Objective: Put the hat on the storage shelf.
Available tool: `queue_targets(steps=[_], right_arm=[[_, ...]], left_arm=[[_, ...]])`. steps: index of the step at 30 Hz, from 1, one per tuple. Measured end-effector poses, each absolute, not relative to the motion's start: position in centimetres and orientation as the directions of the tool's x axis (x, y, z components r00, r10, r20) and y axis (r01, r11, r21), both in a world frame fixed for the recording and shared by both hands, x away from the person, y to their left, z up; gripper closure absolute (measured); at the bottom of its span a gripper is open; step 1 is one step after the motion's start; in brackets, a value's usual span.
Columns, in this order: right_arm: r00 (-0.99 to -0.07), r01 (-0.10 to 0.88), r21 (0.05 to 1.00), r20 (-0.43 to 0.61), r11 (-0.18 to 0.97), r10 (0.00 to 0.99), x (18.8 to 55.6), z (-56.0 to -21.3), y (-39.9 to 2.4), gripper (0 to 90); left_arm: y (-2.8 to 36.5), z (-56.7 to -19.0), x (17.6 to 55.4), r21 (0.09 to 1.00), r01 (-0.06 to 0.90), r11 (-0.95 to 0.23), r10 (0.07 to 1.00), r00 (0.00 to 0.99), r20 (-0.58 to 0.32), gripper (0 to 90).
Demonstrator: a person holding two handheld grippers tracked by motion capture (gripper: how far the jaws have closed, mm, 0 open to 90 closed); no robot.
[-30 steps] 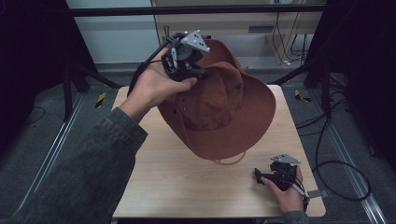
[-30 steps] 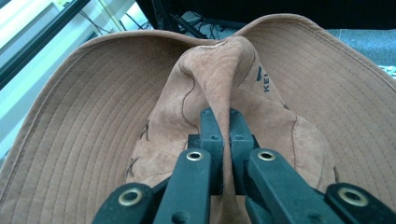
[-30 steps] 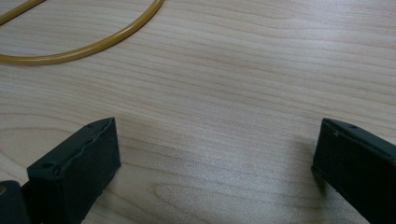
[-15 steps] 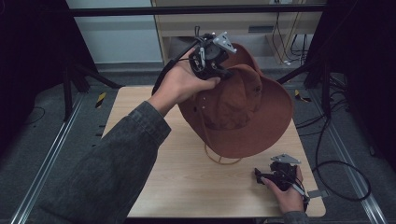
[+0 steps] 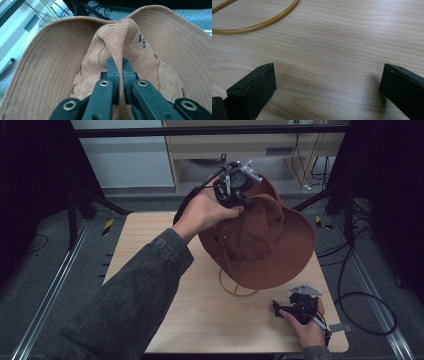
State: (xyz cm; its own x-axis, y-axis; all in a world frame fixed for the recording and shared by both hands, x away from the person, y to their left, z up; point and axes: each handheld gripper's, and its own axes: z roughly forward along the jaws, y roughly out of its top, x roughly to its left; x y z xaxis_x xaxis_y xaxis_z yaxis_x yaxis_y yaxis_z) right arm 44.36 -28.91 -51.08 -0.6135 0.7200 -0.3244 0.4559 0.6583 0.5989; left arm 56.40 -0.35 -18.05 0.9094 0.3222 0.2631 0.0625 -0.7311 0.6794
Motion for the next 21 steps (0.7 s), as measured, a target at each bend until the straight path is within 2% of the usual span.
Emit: queue_targets(steps=[8, 21], right_arm=[[-0.614, 0.458, 0.599, -0.321, 0.657, 0.721, 44.3, -51.1, -28.9, 0.7], [-0.615, 0.455, 0.6, -0.322, 0.658, 0.719, 44.3, -51.1, -28.9, 0.7]], left_arm=[[-0.4, -20.1, 57.2, 0.652, 0.094, -0.752, 0.329, 0.911, 0.248, 88.2], [0.2, -21.8, 57.6, 0.656, 0.121, -0.745, 0.334, 0.919, 0.21, 87.5]])
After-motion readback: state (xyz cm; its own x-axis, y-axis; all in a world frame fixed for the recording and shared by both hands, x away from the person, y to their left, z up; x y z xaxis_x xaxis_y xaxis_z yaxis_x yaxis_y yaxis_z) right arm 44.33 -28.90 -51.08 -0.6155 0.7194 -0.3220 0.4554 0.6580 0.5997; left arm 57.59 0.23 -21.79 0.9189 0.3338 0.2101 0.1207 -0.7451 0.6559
